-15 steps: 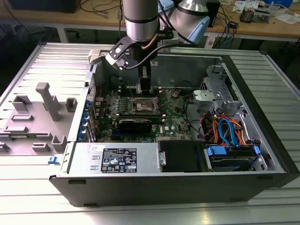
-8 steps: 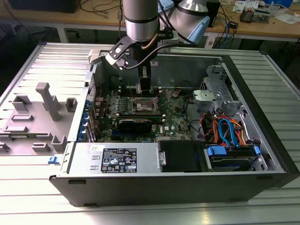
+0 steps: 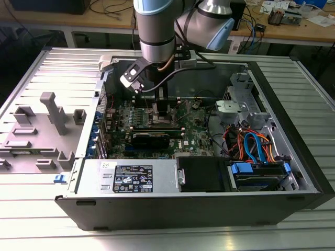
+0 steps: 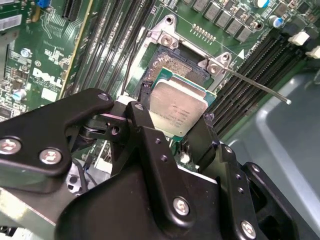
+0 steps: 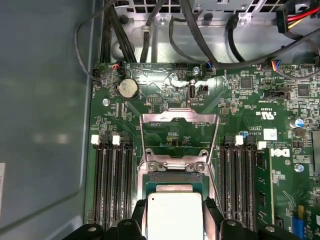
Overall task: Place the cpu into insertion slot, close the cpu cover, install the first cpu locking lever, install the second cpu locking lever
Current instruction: 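Place the cpu into insertion slot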
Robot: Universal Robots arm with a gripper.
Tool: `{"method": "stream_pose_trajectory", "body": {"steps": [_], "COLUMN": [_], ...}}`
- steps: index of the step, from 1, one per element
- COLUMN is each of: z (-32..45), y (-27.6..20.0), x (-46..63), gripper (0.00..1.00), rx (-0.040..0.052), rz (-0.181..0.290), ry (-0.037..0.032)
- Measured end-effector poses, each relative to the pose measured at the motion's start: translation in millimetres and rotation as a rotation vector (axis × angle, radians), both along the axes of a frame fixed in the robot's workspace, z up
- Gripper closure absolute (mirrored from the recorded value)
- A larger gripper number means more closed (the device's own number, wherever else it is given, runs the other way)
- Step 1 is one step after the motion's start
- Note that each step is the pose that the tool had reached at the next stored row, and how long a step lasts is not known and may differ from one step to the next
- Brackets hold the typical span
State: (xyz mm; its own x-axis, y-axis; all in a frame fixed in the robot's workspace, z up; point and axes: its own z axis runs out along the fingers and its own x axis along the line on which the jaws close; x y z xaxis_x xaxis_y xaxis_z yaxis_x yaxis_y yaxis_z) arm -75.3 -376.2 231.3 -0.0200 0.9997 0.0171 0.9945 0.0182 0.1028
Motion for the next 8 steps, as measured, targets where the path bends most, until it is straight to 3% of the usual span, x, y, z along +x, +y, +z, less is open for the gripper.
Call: {"method": "stream_pose_trajectory", "body": {"steps": [3, 8], "z": [-3.9, -4.1], "y": [0.0, 0.0], "x": [0.0, 0.0], "gripper": [0.46, 0.46], "rx": [0.0000, -0.0001], "rz": [0.000, 0.000], "ry": [-0.0007, -0.0006]}}
